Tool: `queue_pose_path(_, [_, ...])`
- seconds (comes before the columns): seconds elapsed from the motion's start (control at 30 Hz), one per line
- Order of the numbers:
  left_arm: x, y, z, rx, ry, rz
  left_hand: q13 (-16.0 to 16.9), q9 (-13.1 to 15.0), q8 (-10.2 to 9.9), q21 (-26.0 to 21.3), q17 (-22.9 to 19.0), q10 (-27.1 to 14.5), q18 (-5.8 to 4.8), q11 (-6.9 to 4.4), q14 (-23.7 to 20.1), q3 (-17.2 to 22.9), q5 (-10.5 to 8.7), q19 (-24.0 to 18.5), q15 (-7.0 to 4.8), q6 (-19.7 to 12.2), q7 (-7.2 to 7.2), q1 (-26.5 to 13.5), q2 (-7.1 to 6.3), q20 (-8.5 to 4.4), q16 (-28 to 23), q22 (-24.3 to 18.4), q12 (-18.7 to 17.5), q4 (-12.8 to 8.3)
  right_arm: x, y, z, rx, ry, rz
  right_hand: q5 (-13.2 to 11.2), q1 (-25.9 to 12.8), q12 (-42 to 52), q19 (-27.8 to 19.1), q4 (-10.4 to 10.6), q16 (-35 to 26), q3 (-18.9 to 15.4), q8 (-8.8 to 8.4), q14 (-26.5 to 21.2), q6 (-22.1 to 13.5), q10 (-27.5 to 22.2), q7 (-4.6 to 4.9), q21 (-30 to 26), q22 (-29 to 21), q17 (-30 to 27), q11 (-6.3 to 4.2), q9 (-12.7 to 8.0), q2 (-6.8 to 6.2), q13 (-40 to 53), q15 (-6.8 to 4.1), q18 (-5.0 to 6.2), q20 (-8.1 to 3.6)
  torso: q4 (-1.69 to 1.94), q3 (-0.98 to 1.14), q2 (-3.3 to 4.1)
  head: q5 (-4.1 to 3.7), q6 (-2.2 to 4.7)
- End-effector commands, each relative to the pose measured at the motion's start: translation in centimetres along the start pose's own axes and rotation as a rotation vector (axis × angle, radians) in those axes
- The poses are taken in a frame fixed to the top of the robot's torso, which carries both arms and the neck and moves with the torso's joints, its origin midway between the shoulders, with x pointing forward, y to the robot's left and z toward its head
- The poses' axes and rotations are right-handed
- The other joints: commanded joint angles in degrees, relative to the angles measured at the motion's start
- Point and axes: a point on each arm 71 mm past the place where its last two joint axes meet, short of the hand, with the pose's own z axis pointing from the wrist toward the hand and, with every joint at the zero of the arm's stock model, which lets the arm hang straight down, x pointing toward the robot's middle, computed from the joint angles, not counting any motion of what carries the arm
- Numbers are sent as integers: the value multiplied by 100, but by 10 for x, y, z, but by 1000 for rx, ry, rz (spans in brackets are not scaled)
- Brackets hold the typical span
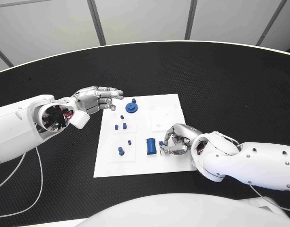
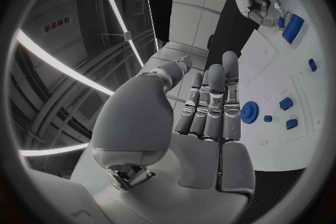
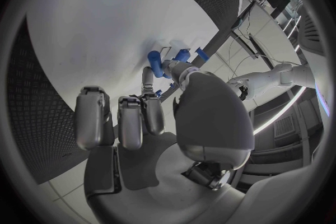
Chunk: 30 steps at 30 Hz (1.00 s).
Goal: Assemble the parts on the task board
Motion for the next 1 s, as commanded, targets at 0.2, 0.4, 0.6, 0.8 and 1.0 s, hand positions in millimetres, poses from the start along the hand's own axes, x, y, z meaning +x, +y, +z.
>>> queue_pose_path(0.2, [0,0,0,0,1,0,5,9,3,-41,-15,-59,85,-2,-44,5,39,-16,1,-41,2,25,65,11,4,-9,36,42,2,2,2,3,8,-3,-74,-189,78,493,88,34,-54,109,594,232,352,-157,156,1237,1509,-78,95,31,1147,-78,-105,-71,-5,11,-1,26,0])
queue_pose_path(0.4, [0,0,-1,0,0,0,5,9,3,-41,-15,-59,85,-2,-44,5,39,-16,1,-41,2,25,65,11,4,-9,36,42,3,3,2,3,13,-5,-89,-348,172,513,181,34,-99,183,594,288,394,-187,285,1283,1509,-105,139,69,1202,-99,-130,-88,-6,13,6,29,0])
queue_pose_path(0.6, [0,0,-1,0,0,0,5,9,3,-41,-15,-59,85,-2,-44,5,39,-16,1,-41,2,25,65,11,4,-9,36,42,3,3,1,1,16,-6,-114,-456,211,523,246,34,-131,227,594,314,412,-203,346,1306,1509,-118,163,92,1225,-110,-142,-97,-5,16,9,24,0])
queue_pose_path(0.8, [0,0,-1,0,0,0,5,9,3,-41,-15,-59,85,-2,-44,5,39,-16,1,-41,2,25,65,11,4,-9,36,42,3,3,1,0,15,-4,-142,-532,231,527,290,34,-163,248,594,323,421,-207,376,1318,1509,-122,174,87,1237,-114,-148,-101,-5,13,6,26,0])
queue_pose_path(1.0, [0,0,-1,0,-1,0,5,9,3,-41,-15,-59,85,-2,-44,5,39,-16,1,-41,2,25,65,11,4,-9,36,42,2,1,2,9,12,-6,-187,-595,231,529,328,34,-192,264,594,323,422,-210,392,1324,1509,-124,182,82,1238,-116,-151,-104,-10,10,2,18,0])
